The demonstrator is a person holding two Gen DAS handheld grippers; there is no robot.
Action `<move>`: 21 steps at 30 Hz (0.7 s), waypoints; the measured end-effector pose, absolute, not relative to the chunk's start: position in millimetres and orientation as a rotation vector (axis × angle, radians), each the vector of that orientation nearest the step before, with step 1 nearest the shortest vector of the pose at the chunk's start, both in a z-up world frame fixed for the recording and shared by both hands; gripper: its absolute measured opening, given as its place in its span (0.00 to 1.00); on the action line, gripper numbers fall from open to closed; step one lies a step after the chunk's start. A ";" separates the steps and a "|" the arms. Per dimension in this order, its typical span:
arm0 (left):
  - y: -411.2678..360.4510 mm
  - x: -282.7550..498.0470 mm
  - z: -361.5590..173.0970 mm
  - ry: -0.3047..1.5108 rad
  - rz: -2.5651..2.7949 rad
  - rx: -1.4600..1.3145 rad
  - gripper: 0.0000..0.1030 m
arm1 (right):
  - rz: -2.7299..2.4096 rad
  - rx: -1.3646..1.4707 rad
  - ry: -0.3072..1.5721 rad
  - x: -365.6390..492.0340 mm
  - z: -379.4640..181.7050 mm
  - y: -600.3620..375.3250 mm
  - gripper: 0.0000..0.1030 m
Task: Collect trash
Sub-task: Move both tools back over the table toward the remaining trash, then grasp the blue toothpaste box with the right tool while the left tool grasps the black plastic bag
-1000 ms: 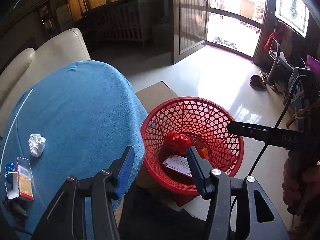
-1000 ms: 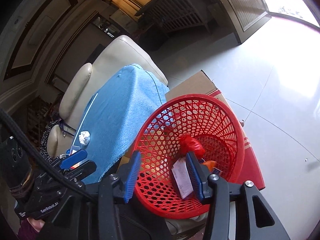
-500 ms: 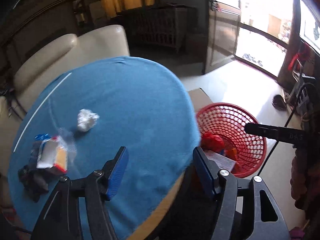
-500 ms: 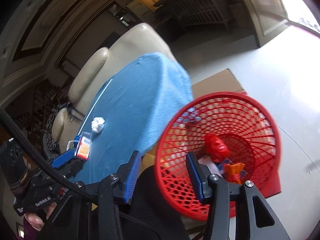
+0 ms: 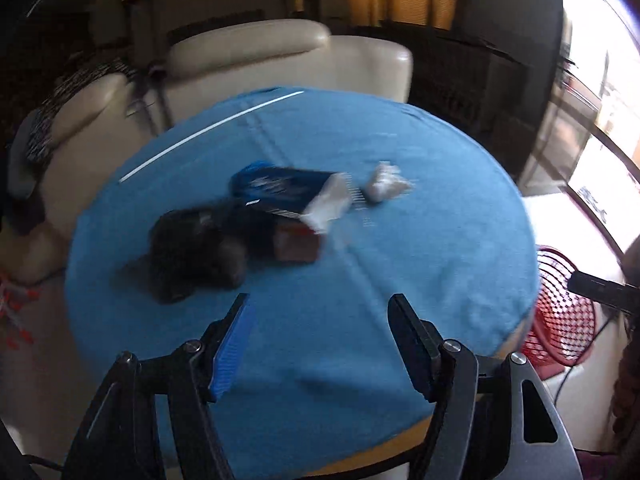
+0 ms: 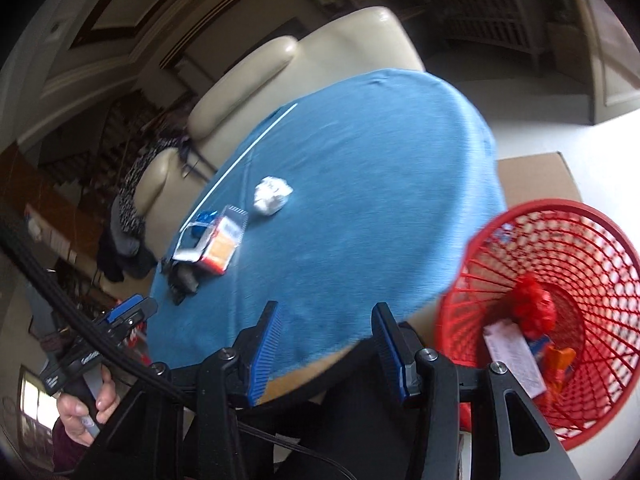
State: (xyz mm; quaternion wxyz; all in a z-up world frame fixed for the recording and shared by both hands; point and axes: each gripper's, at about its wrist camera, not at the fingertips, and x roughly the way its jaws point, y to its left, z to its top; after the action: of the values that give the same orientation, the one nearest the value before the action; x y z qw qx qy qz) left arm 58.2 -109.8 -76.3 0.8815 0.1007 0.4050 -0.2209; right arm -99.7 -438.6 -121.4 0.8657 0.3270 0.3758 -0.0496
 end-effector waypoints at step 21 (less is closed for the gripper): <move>14.8 151.8 -95.2 0.916 -0.302 -0.065 0.74 | 0.175 0.308 0.824 56.7 -82.2 -314.6 0.72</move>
State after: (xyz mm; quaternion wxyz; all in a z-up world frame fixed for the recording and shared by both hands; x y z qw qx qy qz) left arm 151.8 14.8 -95.2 0.8854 -0.0311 0.4404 -0.1454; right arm 56.7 -314.6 -82.2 0.9012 0.1488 0.3981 0.0845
